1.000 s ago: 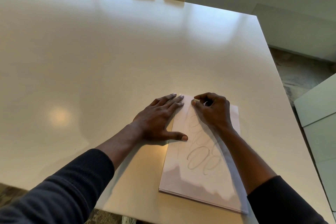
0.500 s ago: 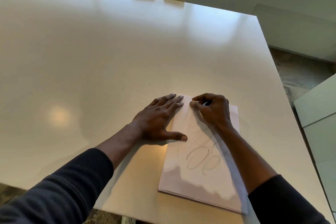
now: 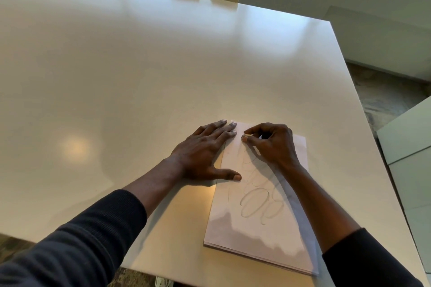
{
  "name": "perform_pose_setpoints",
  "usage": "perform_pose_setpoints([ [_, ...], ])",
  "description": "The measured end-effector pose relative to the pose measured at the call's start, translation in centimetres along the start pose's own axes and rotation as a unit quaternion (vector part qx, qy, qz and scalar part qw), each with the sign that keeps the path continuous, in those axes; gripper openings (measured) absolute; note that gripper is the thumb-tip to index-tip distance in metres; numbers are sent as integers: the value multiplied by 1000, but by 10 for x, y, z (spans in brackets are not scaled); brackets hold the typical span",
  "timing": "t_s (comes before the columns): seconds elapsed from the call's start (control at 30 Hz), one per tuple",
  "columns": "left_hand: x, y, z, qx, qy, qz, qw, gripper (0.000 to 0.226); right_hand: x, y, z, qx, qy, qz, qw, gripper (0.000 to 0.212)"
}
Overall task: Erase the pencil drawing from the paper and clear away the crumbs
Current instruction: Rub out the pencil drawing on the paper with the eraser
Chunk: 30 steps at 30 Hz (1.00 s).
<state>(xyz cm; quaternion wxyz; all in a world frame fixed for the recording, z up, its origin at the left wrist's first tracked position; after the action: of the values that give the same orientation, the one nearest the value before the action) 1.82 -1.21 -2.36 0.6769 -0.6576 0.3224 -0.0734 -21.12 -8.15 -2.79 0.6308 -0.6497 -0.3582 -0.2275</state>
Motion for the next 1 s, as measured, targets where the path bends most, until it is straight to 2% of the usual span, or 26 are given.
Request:
perform_pose_setpoints([
  [0.17,0,-1,0,0,2,1,1000,124,1,5,5,-45,16,0,999,13],
  [0.33,1,1,0,1,7,-9,1000,123,1,-1,7,27,-27,0,999,14],
  [0.5,1,1,-1,4,3,-8,1000,124,1,6,12,-44,-5,11,999,16],
  [0.63,1,0,0,3,6,-10,1000,123,2,1,15,16,-29,3,999,12],
  [0.8,0,0,-1,9,1,-4,1000,122,2,2,17,-56,6,-1,998,11],
  [1.0,1,0,0,12,-1,-5,1000,122,3,-1,20,25,-44,-2,999,12],
])
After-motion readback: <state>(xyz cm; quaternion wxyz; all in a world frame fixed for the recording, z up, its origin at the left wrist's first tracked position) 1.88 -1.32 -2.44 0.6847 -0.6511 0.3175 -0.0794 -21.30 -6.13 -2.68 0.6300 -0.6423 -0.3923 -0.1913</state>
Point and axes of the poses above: each hand's wrist, its own z-axis away from the middle knuckle, its own y-axis out of the palm, x = y × z, the point moved 1 cm from there along -z, towards the middle knuckle, and after that the axes turned 7 degrees about y, right-handed, at the moved point
